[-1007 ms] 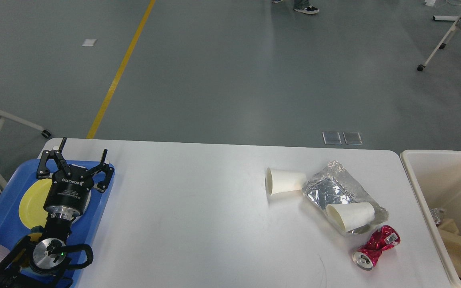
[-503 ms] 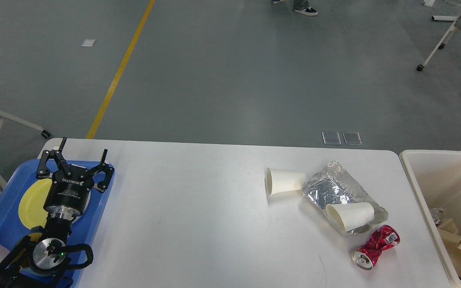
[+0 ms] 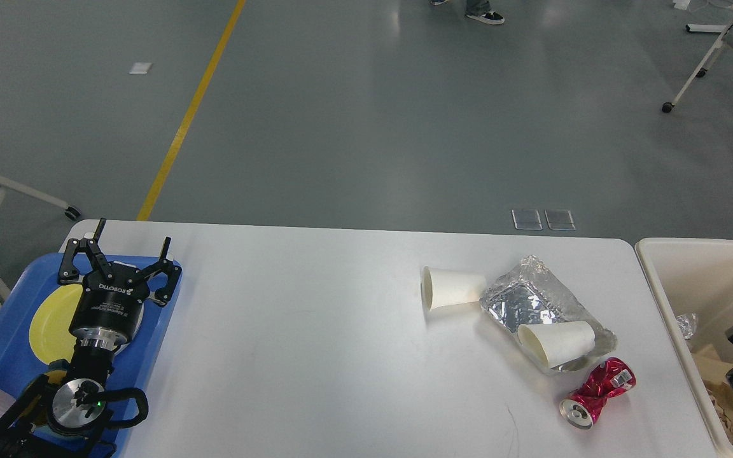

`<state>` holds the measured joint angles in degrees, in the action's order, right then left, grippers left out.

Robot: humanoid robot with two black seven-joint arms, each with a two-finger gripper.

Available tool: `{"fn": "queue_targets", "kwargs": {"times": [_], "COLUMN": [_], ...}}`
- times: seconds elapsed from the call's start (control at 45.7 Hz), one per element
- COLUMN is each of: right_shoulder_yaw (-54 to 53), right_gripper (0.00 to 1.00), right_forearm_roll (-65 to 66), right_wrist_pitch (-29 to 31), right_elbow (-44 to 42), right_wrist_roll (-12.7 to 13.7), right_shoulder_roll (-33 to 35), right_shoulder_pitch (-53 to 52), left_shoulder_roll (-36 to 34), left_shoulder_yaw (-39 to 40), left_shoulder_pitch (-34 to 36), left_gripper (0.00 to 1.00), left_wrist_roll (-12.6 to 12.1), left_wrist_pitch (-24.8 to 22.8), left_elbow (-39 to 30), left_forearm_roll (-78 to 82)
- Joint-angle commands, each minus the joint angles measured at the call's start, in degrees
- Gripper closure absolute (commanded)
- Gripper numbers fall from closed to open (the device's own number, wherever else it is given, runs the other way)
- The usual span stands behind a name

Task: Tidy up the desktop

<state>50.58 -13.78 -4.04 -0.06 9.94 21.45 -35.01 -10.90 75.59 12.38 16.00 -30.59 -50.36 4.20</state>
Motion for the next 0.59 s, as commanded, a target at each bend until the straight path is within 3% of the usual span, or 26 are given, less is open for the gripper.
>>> {"fn": "queue_targets", "kwargs": {"times": [0.0, 0.175, 0.328, 0.481, 0.569], "right_shoulder_yaw": [0.0, 1.4, 11.1, 16.5, 17.4], "right_gripper": [0.00, 0.00, 0.00, 0.00, 0.00], "right_forearm_roll": [5.8, 15.0, 21.7, 21.6, 21.3], "right_wrist_pitch": [0.9, 1.6, 4.1, 10.7, 21.1], "right_elbow": [5.9, 28.7, 48.6, 63.4, 68.2], "right_wrist_roll": [0.3, 1.5, 7.4, 7.6, 7.7], "right_shoulder_roll": [3.0, 10.7, 11.7, 9.3, 6.3], "right_shoulder_pitch": [-6.7, -25.1, -40.9, -56.3, -63.8], "left_shoulder_roll": [0.0, 0.0, 0.0, 0.0, 0.0], "left_shoulder_yaw": [0.0, 0.0, 0.0, 0.0, 0.0], "left_shoulder_pitch": [0.0, 0.0, 0.0, 0.0, -0.1], "left_gripper": [0.04, 0.04, 0.04, 0.04, 0.04], "left_wrist_roll": [0.0, 0.0, 0.0, 0.0, -0.1], "left_wrist_pitch": [0.0, 0.0, 0.0, 0.0, 0.0], "left_elbow": [0.0, 0.0, 0.0, 0.0, 0.0], "left_forearm_roll": [0.0, 0.0, 0.0, 0.0, 0.0]}}
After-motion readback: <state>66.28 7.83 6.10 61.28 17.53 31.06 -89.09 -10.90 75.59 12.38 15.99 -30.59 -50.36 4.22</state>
